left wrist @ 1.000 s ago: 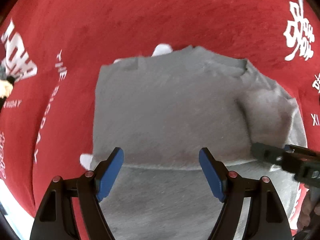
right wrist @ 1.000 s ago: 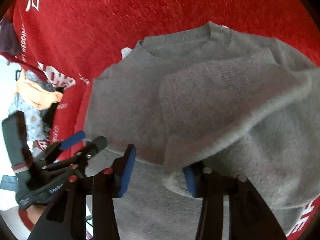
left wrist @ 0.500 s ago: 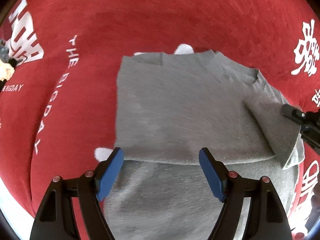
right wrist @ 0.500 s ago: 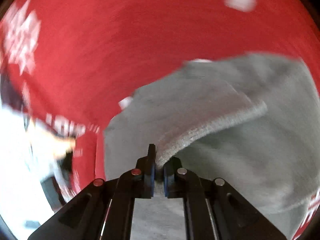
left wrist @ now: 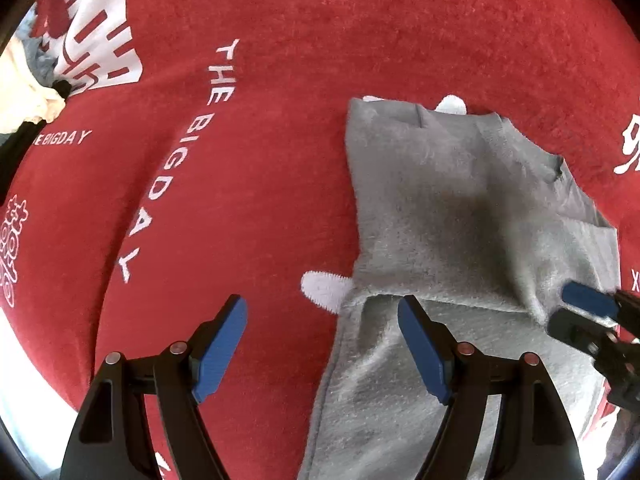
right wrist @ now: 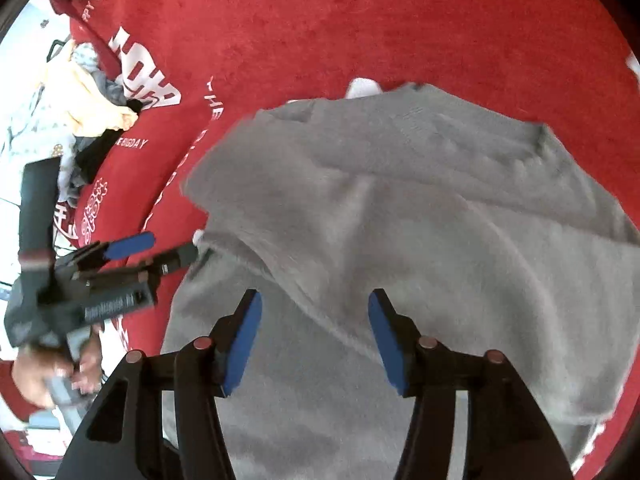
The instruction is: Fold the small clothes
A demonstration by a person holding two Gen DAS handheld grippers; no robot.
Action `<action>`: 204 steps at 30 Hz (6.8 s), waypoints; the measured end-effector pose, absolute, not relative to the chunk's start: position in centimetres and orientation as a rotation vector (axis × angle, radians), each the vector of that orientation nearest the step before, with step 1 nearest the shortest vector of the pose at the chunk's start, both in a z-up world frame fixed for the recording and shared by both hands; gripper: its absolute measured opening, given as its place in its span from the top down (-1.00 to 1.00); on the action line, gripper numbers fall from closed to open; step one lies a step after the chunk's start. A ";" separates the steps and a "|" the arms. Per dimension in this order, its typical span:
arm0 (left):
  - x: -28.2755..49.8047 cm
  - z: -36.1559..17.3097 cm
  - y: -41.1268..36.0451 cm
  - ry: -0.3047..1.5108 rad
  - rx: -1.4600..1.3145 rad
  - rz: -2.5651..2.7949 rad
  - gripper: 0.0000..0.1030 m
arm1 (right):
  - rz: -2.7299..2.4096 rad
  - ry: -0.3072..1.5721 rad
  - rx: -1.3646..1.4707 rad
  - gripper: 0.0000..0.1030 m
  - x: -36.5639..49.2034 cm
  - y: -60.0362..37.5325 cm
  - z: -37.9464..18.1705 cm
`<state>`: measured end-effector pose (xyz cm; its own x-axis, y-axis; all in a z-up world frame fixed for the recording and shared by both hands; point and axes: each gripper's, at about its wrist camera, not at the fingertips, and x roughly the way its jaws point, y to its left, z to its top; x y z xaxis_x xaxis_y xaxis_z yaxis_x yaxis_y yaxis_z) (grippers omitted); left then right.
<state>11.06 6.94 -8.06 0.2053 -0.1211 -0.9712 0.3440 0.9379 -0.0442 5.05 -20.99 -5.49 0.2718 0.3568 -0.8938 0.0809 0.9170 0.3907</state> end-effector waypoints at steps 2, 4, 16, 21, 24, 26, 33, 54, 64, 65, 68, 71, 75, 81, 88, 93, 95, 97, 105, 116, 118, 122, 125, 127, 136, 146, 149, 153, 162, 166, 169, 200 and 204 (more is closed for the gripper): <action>11.1 -7.6 6.6 1.319 0.194 -0.338 -0.53 | 0.147 1.288 0.456 -0.15 3.3 -23.1 -5.2; 11.0 -7.1 6.0 1.305 0.194 -0.355 -0.53 | 0.075 1.281 0.545 -0.15 1.5 -25.7 -5.2; 10.8 -8.8 -1.5 1.325 0.226 -0.448 -0.53 | -0.368 1.077 1.322 -0.15 -11.4 -39.8 -11.1; 10.7 -9.6 -2.2 1.342 0.239 -0.414 -0.53 | -0.420 0.979 1.364 0.86 -12.2 -42.1 -11.0; 10.4 -9.9 -2.3 1.336 0.272 -0.411 -0.53 | -0.445 0.955 1.269 0.87 -11.8 -42.2 -9.7; 10.1 -10.4 -2.3 1.337 0.290 -0.409 -0.53 | -0.461 1.001 1.217 0.87 -12.0 -42.5 -10.2; 9.8 -10.2 -2.3 1.342 0.315 -0.419 -0.53 | -0.428 1.069 1.228 0.64 -13.3 -42.6 -11.0; 2.0 -8.3 -4.4 1.440 0.501 -0.523 -0.53 | -0.275 1.313 0.839 -0.05 -13.4 -36.3 -6.9; -2.3 -7.4 -7.4 1.466 0.480 -0.494 -0.53 | -0.165 1.381 0.786 -0.16 -14.9 -36.0 -6.7; -2.8 -7.2 -7.7 1.466 0.472 -0.486 -0.53 | -0.156 1.384 0.780 -0.16 -14.9 -36.1 -6.7; -4.1 -6.9 -8.0 1.473 0.443 -0.466 -0.53 | -0.127 1.392 0.762 -0.16 -15.2 -36.6 -6.5; -5.7 -6.6 -8.1 1.475 0.436 -0.441 -0.53 | -0.107 1.402 0.750 -0.16 -15.7 -36.9 -6.5; -7.6 -6.1 -7.6 1.477 0.440 -0.446 -0.53 | -0.096 1.406 0.751 -0.16 -16.4 -36.4 -6.5; -8.7 -6.2 -4.2 1.479 0.433 -0.438 -0.53 | -0.093 1.412 0.750 -0.16 -17.2 -33.2 -6.7; -10.0 -5.8 3.8 1.493 0.374 -0.402 -0.53 | -0.073 1.458 0.730 -0.16 -18.9 -26.1 -6.7; -11.0 -5.4 9.6 1.491 0.360 -0.402 -0.53 | -0.060 1.420 0.712 -0.16 -20.2 -22.4 -5.4; -10.5 -5.9 11.6 1.493 0.349 -0.414 -0.53 | -0.077 1.410 0.716 -0.16 -21.0 -21.6 -5.5; -10.1 -6.6 13.5 1.510 0.324 -0.432 -0.53 | -0.097 1.406 0.737 -0.16 -21.8 -21.3 -5.7; -10.0 -10.4 17.2 1.593 0.174 -0.574 -0.53 | -0.110 1.425 0.823 -0.16 -25.9 -23.0 -8.1; -10.8 -14.1 19.0 1.633 0.091 -0.641 -0.53 | -0.082 1.514 0.837 -0.16 -30.0 -24.3 -14.5; -10.9 -14.0 19.0 1.631 0.105 -0.659 -0.53 | -0.081 1.490 0.865 -0.16 -30.4 -24.5 -14.6; -11.4 -14.5 18.5 1.628 0.116 -0.672 -0.53 | -0.061 1.451 0.929 -0.16 -30.5 -24.9 -15.4; -11.5 -14.2 18.3 1.622 0.120 -0.681 -0.53 | -0.018 1.455 0.970 -0.22 -30.1 -24.6 -16.2; -12.0 -14.4 18.2 1.632 0.119 -0.691 -0.53 | 0.017 1.463 0.966 -0.22 -29.8 -24.3 -16.0; -12.9 -14.7 17.5 1.653 -0.004 -0.743 -0.53 | 0.124 1.369 1.111 -0.22 -28.8 -24.0 -16.0; -13.9 -15.0 16.8 1.663 0.062 -0.690 0.28 | 0.097 1.361 1.262 0.76 -29.0 -23.4 -17.5; -13.5 -15.4 17.5 1.699 -0.015 -0.692 0.80 | 0.115 1.343 1.250 0.77 -28.7 -22.8 -16.4; -13.6 -13.7 16.7 1.665 0.009 -0.760 0.80 | 0.154 1.285 1.269 0.78 -28.3 -22.4 -14.2; -10.7 -6.7 14.8 1.522 -0.142 -0.875 0.80 | 0.216 1.070 1.323 0.79 -26.6 -24.1 -8.1; -7.8 -4.2 14.2 1.469 -0.202 -0.883 0.80 | 0.245 0.971 1.318 0.79 -24.4 -25.5 -5.3; -5.2 -2.4 13.2 1.419 -0.249 -0.877 0.80 | 0.270 0.906 1.293 0.79 -22.5 -27.7 -3.2; 18.1 -10.5 -3.8 1.419 -0.133 -0.510 0.44 | 0.054 1.079 1.242 0.73 1.7 -47.3 -13.9; 18.1 -8.1 -3.9 1.396 -0.060 -0.524 0.43 | 0.050 1.093 1.168 0.24 2.0 -47.6 -12.1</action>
